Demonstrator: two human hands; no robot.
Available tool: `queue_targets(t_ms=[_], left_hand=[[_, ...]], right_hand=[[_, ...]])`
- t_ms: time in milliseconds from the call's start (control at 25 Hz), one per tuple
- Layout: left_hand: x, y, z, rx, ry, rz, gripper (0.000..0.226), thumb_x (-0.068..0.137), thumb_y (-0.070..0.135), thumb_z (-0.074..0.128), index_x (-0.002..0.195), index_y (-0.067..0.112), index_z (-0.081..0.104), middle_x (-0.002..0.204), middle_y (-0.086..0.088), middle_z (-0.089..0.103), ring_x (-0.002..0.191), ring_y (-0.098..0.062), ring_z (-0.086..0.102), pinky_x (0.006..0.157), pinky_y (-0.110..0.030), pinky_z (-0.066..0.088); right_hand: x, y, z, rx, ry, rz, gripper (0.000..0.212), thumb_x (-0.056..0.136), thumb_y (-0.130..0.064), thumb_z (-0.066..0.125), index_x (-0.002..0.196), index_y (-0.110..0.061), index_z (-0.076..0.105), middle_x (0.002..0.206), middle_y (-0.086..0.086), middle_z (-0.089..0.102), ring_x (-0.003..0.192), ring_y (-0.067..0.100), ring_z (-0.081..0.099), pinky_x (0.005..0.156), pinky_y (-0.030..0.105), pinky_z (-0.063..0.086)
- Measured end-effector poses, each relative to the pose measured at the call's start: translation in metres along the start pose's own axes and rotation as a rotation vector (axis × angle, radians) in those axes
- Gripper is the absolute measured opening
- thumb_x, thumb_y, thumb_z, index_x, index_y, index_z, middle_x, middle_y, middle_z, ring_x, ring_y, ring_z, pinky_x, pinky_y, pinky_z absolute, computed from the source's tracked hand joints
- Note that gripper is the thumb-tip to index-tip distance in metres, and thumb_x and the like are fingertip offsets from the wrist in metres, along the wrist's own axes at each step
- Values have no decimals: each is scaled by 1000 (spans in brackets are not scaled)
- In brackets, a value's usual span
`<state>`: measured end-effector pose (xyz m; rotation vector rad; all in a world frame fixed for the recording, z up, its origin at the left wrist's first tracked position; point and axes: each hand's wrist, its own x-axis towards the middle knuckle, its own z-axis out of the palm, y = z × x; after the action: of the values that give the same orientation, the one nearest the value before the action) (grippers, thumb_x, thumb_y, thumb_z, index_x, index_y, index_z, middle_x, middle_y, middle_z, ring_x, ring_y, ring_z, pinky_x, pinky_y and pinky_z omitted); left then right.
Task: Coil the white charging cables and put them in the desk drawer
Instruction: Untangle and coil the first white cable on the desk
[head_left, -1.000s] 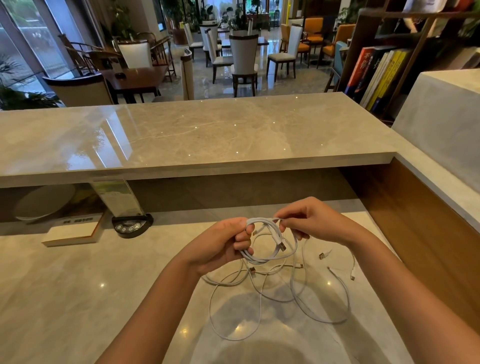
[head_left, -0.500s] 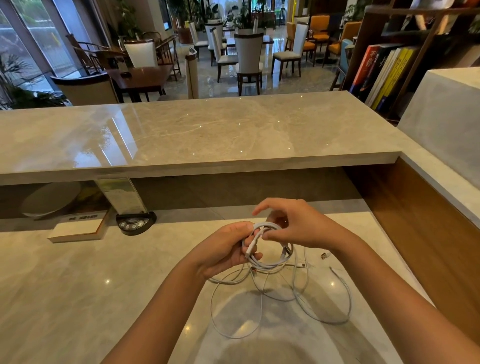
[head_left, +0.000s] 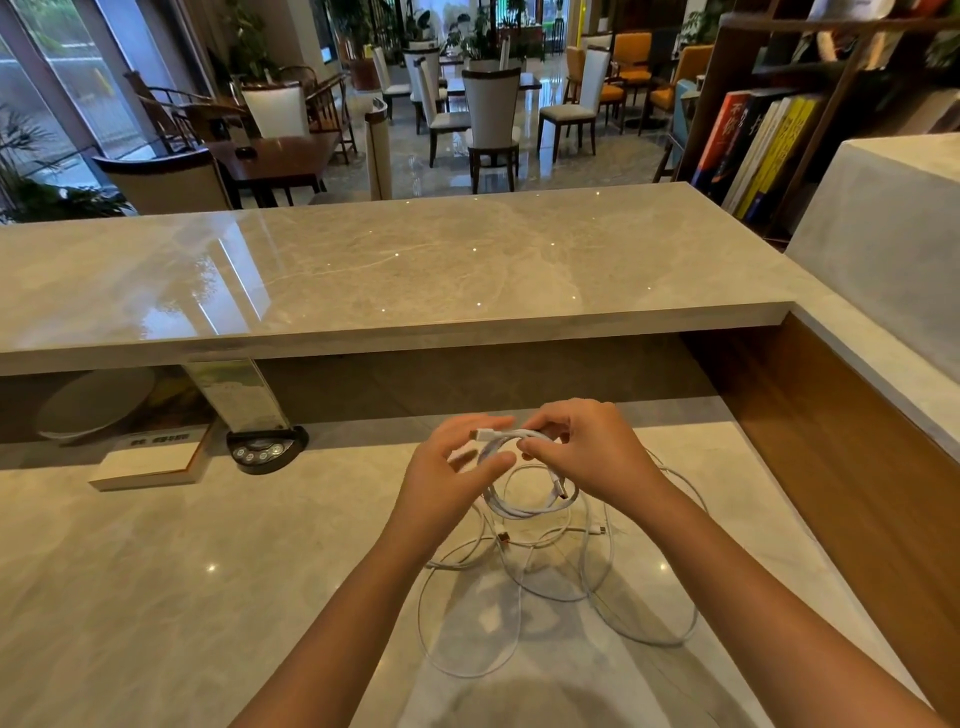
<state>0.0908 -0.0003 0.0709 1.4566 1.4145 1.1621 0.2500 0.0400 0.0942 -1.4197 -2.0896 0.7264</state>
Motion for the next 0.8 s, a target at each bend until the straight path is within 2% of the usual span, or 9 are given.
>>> queue_targets(t_ms=[120, 240, 320, 400, 480, 520, 600, 680, 800], left_hand=[[3, -1, -1, 8, 121, 161, 22, 85, 17, 63, 85, 39, 67, 88, 13, 67, 86, -3, 62, 75, -19, 51], [7, 0, -5, -55, 211, 144, 17, 88, 16, 59, 84, 31, 68, 86, 5, 68, 80, -5, 63, 68, -17, 51], [11, -1, -8, -106, 259, 68, 15, 89, 17, 58, 87, 29, 68, 92, 8, 68, 84, 0, 63, 70, -14, 50], [16, -3, -8, -161, 208, -53, 14, 90, 21, 58, 97, 22, 69, 104, 13, 66, 94, -1, 63, 76, -19, 52], [16, -6, -5, -259, 108, -227, 26, 89, 24, 58, 113, 15, 64, 109, 10, 65, 97, -8, 65, 78, -28, 56], [13, -8, -4, -319, 57, -307, 28, 90, 24, 57, 115, 13, 61, 105, 4, 68, 92, -12, 68, 78, -31, 57], [4, -7, -1, -505, -39, -416, 23, 95, 21, 49, 107, 6, 62, 81, -4, 70, 75, -16, 69, 75, -32, 58], [-2, -7, 0, -710, -85, -444, 25, 98, 16, 41, 98, 1, 61, 60, -4, 58, 58, -14, 61, 70, -30, 58], [-3, -9, 1, -680, -89, -426, 26, 98, 15, 41, 94, 1, 62, 53, 0, 44, 50, -10, 47, 69, -30, 54]], right_hand=[[-2, -4, 5, 114, 24, 34, 8, 81, -25, 68, 86, -21, 72, 72, -8, 70, 68, 10, 65, 64, 29, 53], [-4, -4, 8, 280, 10, 117, 7, 79, -18, 70, 86, -18, 72, 71, -3, 73, 67, 14, 69, 66, 32, 56], [-6, -2, 11, 350, -21, 148, 8, 81, -13, 68, 88, -14, 71, 72, 1, 74, 68, 20, 70, 61, 29, 56], [-8, -1, 15, 397, -10, 165, 7, 82, -11, 67, 87, -15, 70, 72, 4, 73, 68, 25, 69, 55, 26, 55], [-9, 1, 19, 437, 66, 194, 7, 82, -11, 66, 84, -17, 68, 71, 4, 73, 65, 26, 69, 52, 24, 54], [-8, 3, 21, 444, 109, 213, 7, 82, -11, 66, 85, -17, 67, 71, 3, 72, 63, 24, 68, 50, 22, 54], [-7, 6, 24, 445, 149, 256, 9, 83, -10, 64, 91, -14, 67, 73, 3, 69, 61, 18, 67, 49, 20, 53], [-7, 8, 25, 435, 99, 268, 18, 82, -9, 63, 99, -17, 64, 78, 1, 64, 65, 19, 68, 56, 27, 57], [-8, 10, 22, 369, 3, 200, 33, 80, -16, 68, 109, -29, 61, 87, 1, 63, 79, 20, 66, 74, 35, 56]])
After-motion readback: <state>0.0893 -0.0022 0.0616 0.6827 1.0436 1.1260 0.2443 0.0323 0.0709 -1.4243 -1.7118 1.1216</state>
